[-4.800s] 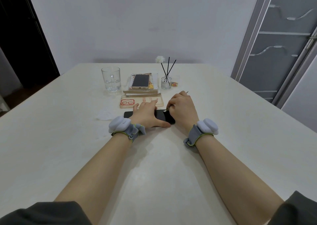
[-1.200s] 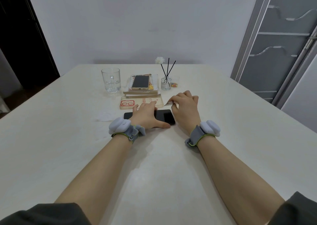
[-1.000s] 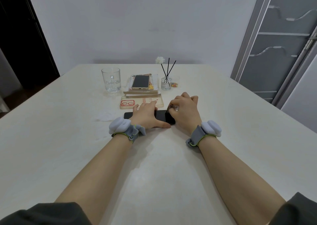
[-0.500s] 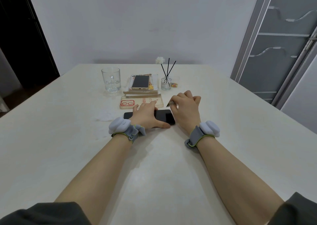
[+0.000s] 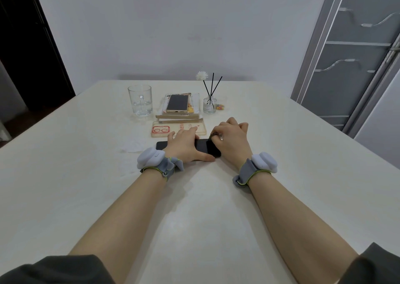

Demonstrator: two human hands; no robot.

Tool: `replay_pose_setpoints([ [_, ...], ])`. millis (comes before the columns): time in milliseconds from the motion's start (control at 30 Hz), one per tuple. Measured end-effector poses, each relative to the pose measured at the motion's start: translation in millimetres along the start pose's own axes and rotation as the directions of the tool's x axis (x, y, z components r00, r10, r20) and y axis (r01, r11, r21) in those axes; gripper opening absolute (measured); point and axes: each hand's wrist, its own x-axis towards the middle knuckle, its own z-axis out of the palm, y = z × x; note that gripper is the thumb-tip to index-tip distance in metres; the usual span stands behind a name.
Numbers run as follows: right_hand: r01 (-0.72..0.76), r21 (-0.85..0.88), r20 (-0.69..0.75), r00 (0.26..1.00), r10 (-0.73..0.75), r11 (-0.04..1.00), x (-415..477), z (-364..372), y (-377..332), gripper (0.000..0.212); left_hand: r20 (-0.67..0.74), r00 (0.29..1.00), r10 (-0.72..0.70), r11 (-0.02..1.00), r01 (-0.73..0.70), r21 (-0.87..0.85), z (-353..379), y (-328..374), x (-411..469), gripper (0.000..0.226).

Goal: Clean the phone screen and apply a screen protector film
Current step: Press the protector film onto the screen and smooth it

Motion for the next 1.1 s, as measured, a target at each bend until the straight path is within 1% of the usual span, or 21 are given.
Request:
replay_pose_setpoints([
  [67, -0.004, 0.010, -0.022, 1.000, 0.004, 1.000, -0.1, -0.4, -0.5, 0.025, -0.001, 1.000, -0.001, 1.000, 0.001, 0.003, 0.1, 0.1, 0.0, 0.105],
  [233, 0.006, -0.039, 0.036, 0.999, -0.005, 0.999, 0.6, 0.6, -1.5, 0.028, -0.004, 1.000, 0.002, 1.000, -0.002, 0.005, 1.1, 0.2, -1.2, 0.104],
  [367, 0.002, -0.030, -0.008, 1.000, -0.002, 1.000, 0.3, 0.0, -1.9, 0.026, -0.004, 1.000, 0.003, 1.000, -0.003, 0.000, -0.2, 0.0, -0.6, 0.105],
  [533, 0.006, -0.052, 0.032, 0.999, -0.004, 0.999, 0.2, 1.3, -0.6, 0.029, -0.001, 1.000, 0.002, 1.000, -0.002, -0.003, 0.3, -0.3, -0.2, 0.106],
  [567, -0.004, -0.060, 0.010, 1.000, 0.005, 0.998, 0.3, 1.9, -0.3, 0.028, 0.001, 1.000, 0.001, 1.000, -0.001, -0.003, 0.4, -0.6, -0.3, 0.106],
  [667, -0.077, -0.044, -0.149, 0.986, 0.070, 0.996, -0.1, 1.8, 0.5, 0.024, 0.006, 1.000, -0.004, 1.000, 0.004, 0.000, 0.1, -0.7, 0.1, 0.109],
  [733, -0.108, -0.021, -0.192, 0.976, 0.102, 0.994, -0.7, 1.9, 0.7, 0.024, 0.003, 1.000, -0.004, 1.000, 0.004, -0.002, 0.0, -1.4, -0.1, 0.108],
  [833, -0.110, -0.011, -0.151, 0.983, 0.108, 0.994, -0.9, 2.7, 1.1, 0.025, 0.004, 1.000, 0.000, 1.000, 0.000, -0.002, 0.1, -1.3, -0.3, 0.109],
  [1100, -0.053, 0.005, -0.069, 0.996, 0.053, 0.999, -0.1, 0.7, 0.9, 0.028, 0.003, 1.000, 0.000, 1.000, 0.000, -0.009, 0.8, -0.6, 0.0, 0.107],
])
